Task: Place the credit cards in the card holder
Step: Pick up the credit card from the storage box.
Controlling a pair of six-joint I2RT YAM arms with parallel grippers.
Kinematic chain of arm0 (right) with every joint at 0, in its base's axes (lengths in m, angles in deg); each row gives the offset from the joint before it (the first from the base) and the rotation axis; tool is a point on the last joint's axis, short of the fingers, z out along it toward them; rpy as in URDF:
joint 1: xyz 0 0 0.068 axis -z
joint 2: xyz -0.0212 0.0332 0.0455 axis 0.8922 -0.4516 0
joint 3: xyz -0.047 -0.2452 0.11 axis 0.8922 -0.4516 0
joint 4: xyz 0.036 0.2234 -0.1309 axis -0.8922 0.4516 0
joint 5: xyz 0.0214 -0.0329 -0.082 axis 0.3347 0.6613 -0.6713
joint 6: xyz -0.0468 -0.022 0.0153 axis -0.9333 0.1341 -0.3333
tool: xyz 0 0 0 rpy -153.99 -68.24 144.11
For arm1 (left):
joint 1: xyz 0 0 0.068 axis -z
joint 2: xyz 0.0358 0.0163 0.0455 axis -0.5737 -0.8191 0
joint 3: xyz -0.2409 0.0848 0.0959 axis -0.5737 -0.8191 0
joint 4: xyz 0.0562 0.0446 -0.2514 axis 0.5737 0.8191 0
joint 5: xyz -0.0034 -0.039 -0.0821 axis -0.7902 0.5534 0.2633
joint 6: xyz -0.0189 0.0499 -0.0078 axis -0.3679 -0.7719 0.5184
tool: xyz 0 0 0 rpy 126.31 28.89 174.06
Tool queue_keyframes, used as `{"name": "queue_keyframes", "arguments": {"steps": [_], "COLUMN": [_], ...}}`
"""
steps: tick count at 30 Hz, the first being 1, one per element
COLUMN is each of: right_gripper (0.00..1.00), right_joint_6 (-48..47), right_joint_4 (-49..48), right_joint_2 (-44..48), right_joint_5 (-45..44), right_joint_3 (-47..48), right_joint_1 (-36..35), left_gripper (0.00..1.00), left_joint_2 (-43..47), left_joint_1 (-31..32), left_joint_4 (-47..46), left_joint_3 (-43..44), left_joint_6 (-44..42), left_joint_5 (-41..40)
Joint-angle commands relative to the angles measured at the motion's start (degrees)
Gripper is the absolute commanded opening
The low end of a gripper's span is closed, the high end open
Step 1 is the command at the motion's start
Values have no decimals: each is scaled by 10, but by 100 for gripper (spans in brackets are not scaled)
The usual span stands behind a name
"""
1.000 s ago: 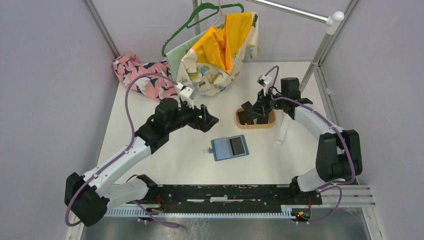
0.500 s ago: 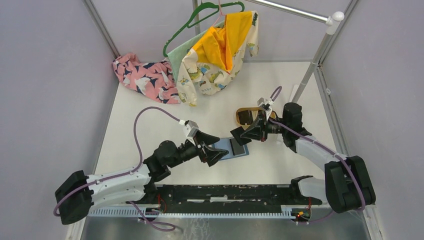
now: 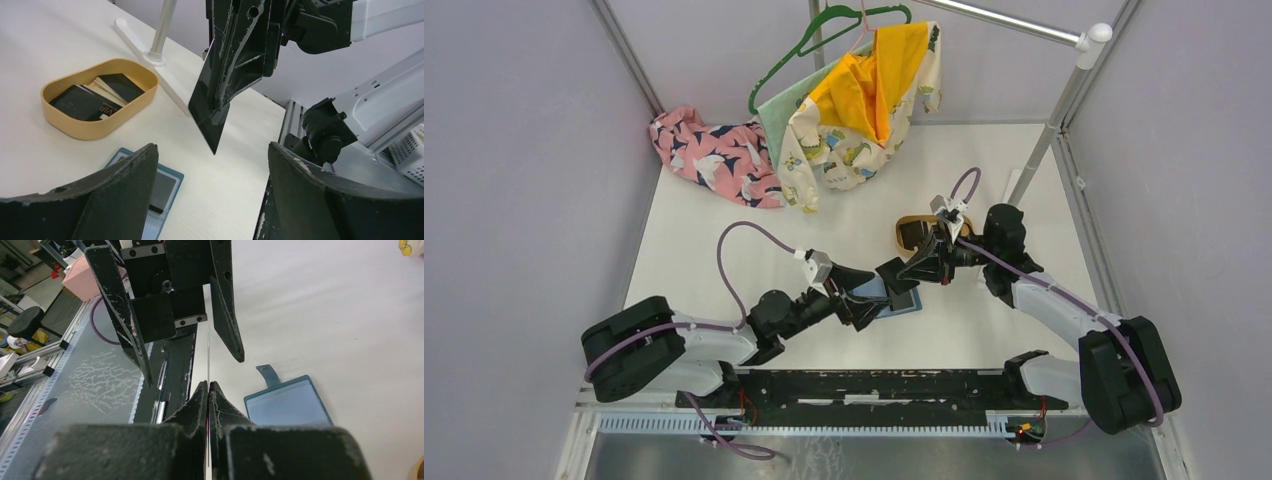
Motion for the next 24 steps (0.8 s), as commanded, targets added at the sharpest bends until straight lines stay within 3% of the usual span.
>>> {"name": "queue_keyframes", "arguments": {"steps": [1, 8, 18, 21, 24], "right_gripper": [0, 0, 0, 0, 0], "right_joint_6": [7, 8, 5, 5, 3], "right_joint_4": [-33, -33, -32, -33, -31], "right_joint_2": [14, 11, 6, 4, 2], "right_joint_5": [12, 13, 13, 13, 14], "right_joint_3": [23, 24, 24, 24, 24], "right_joint_1": [-4, -8, -12, -13, -15], "left_gripper": [82, 68, 61, 49, 22], "left_joint_2": [-37, -99, -152, -164, -167], "left_joint_1": [3, 3, 2, 0, -11], "left_joint_4": [-81, -86, -115, -127, -126], "left_joint_3": [44, 76, 85, 89, 91], "left_joint_6": [-32, -23, -7, 1, 10], "left_joint_5": [18, 48, 54, 61, 79]}}
